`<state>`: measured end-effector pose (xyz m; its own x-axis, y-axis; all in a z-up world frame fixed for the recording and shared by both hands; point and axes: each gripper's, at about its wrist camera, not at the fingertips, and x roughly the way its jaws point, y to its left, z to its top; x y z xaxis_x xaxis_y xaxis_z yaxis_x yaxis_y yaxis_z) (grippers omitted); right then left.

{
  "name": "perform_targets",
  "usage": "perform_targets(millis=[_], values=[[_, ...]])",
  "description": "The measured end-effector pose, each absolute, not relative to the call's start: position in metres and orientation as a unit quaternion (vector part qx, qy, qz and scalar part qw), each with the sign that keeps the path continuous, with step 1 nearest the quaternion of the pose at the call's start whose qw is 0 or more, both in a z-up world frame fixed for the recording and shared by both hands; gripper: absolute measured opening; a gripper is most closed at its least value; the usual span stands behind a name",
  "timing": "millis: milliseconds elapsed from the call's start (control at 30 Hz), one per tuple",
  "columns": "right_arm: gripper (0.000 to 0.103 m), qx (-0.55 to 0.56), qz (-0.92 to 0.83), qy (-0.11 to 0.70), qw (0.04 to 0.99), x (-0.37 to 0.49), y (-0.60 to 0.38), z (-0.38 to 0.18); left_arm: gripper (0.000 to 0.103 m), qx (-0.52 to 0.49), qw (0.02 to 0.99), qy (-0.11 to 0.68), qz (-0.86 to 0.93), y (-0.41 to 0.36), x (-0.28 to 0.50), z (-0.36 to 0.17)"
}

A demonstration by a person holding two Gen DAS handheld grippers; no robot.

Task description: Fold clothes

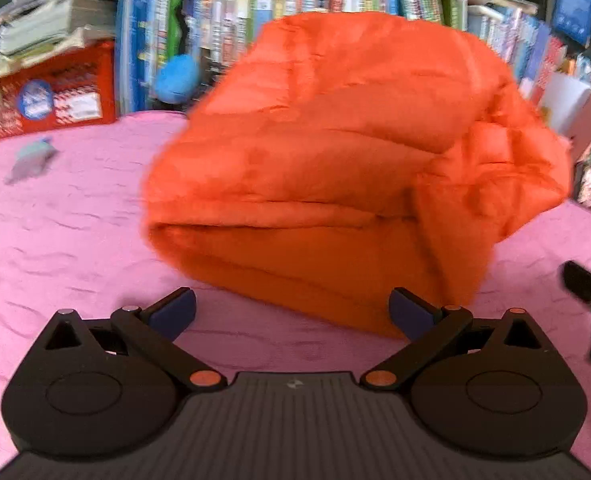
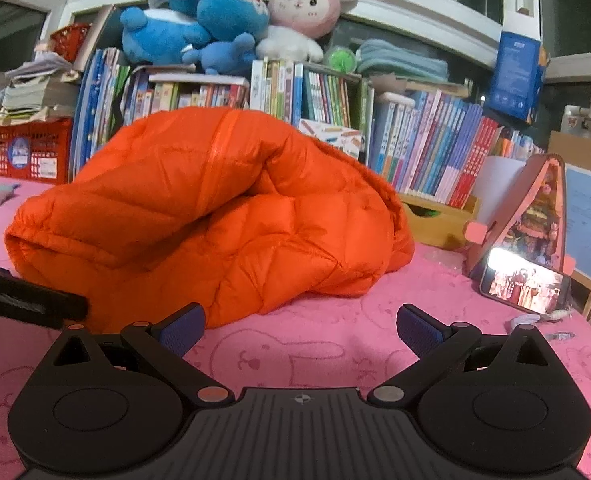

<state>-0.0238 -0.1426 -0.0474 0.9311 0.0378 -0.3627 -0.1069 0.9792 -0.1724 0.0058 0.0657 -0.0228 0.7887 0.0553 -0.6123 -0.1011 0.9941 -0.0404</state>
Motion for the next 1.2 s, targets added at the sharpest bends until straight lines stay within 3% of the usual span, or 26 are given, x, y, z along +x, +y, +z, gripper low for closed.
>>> perform_targets(millis=[200,433,633,833,1033,1133,1200], values=[[0.103,-0.110,0.047,0.197,0.973,-0.019,-0.138,-0.050,0.103,-0.091,0.940,0.318,0.080,0.108,0.005,-0.027],[0.103,-0.113,0.127,0.217,0.961,-0.004,-0.100,-0.046,0.103,-0.046,0.936,0.335,0.094,0.094,0.008,-0.030],[0.102,-0.177,0.122,0.237,0.947,0.043,-0.045,-0.052,0.103,-0.045,0.936,0.336,0.095,0.096,0.011,-0.031],[0.073,-0.156,0.055,0.244,0.955,0.048,-0.089,-0.053,0.103,-0.046,0.936,0.336,0.095,0.096,0.011,-0.031],[0.074,-0.128,-0.014,0.224,0.966,0.026,-0.145,-0.050,0.103,-0.044,0.935,0.338,0.095,0.095,0.012,-0.031],[0.085,-0.090,-0.033,0.225,0.970,0.010,-0.171,-0.046,0.103,-0.044,0.936,0.337,0.092,0.095,0.012,-0.031],[0.086,-0.069,-0.038,0.226,0.971,-0.001,-0.183,-0.044,0.103,-0.044,0.936,0.336,0.092,0.095,0.012,-0.031]])
